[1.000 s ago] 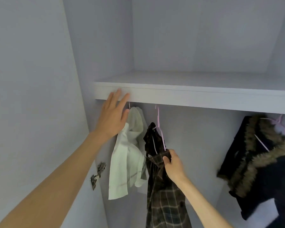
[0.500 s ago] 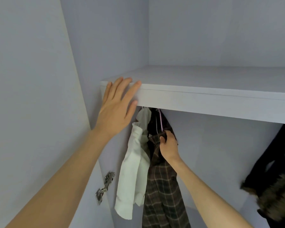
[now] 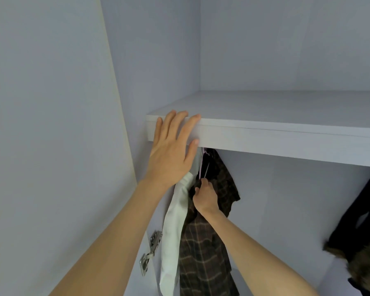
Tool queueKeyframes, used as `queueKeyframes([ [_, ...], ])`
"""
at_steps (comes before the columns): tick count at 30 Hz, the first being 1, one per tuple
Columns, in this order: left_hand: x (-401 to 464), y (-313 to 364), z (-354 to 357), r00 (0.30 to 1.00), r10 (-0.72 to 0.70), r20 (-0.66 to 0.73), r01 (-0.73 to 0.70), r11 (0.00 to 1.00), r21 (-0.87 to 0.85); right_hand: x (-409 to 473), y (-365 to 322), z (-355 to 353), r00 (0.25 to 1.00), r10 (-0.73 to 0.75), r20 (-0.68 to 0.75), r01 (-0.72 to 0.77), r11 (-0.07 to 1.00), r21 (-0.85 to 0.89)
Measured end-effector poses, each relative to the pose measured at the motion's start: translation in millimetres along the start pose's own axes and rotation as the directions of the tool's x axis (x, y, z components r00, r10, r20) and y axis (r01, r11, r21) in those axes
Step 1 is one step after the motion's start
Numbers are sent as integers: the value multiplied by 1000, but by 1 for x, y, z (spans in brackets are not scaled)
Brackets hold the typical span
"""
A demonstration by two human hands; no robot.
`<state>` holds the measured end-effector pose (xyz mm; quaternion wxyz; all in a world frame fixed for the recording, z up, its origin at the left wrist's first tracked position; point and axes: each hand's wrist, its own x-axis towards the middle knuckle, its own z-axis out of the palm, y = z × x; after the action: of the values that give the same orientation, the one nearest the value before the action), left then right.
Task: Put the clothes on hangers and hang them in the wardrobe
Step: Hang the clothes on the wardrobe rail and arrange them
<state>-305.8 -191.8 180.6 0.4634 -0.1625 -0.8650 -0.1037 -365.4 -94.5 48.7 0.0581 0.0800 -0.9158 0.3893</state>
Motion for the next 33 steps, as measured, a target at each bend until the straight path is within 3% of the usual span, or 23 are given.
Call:
queueKeyframes([
  [10, -5, -2, -7, 993, 5, 122, -9, 1000, 30, 0, 3, -14, 986, -64, 153, 65, 998, 1],
  [13, -19, 1, -8, 993, -23, 116, 23, 1000, 4, -16, 12, -29, 973, -148, 178, 145, 989, 30],
  [16, -63, 5, 1, 985, -90, 149, 96, 995, -33, -44, 25, -39, 947, -304, 107, 315, 943, -110],
  [20, -154, 11, 15, 914, -227, 337, 219, 974, 61, -88, 42, -35, 888, -428, 168, 460, 826, -326],
  [24, -234, 32, -4, 876, -299, 379, 227, 948, 224, -138, 57, -18, 826, -502, 257, 563, 758, -330],
  [27, -293, 63, -24, 830, -421, 367, 331, 900, 284, -178, 73, -2, 767, -525, 369, 632, 715, -298],
  [30, -356, 102, -46, 718, -596, 359, 473, 797, 376, -218, 88, 10, 699, -540, 469, 693, 672, -261],
  [33, -412, 146, -72, 599, -729, 330, 556, 676, 484, -259, 101, 22, 565, -509, 650, 753, 640, -153],
])
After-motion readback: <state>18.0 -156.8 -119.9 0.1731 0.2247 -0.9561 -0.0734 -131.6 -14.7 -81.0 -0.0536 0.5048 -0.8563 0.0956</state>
